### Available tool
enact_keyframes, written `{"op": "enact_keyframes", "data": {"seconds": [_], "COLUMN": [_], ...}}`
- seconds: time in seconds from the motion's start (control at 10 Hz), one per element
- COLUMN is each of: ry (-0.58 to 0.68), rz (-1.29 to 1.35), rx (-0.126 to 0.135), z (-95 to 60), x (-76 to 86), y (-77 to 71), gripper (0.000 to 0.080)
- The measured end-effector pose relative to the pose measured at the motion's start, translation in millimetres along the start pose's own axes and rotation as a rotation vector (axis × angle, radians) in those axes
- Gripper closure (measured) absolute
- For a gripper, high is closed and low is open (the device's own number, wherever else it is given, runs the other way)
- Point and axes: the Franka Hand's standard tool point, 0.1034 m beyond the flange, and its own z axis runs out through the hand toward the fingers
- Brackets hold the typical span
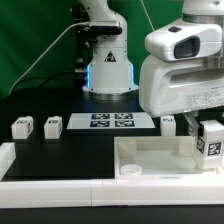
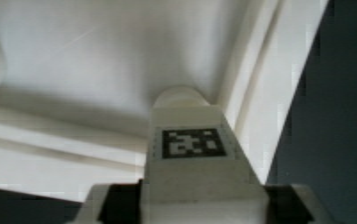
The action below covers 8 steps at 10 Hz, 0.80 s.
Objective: Assemble one leg
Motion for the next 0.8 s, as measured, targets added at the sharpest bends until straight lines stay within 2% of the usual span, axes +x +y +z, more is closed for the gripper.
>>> {"op": "enact_keyframes", "data": {"seconds": [0.3,0.8], "ry": [0.0,-0.002], "rz": [0.233,0.804], "rx": [0.001,0.002], "z": [0.2,0.5], "x": [-0.1,-0.4], "y": [-2.0,-5.9], "gripper": [0.0506,0.0506]}}
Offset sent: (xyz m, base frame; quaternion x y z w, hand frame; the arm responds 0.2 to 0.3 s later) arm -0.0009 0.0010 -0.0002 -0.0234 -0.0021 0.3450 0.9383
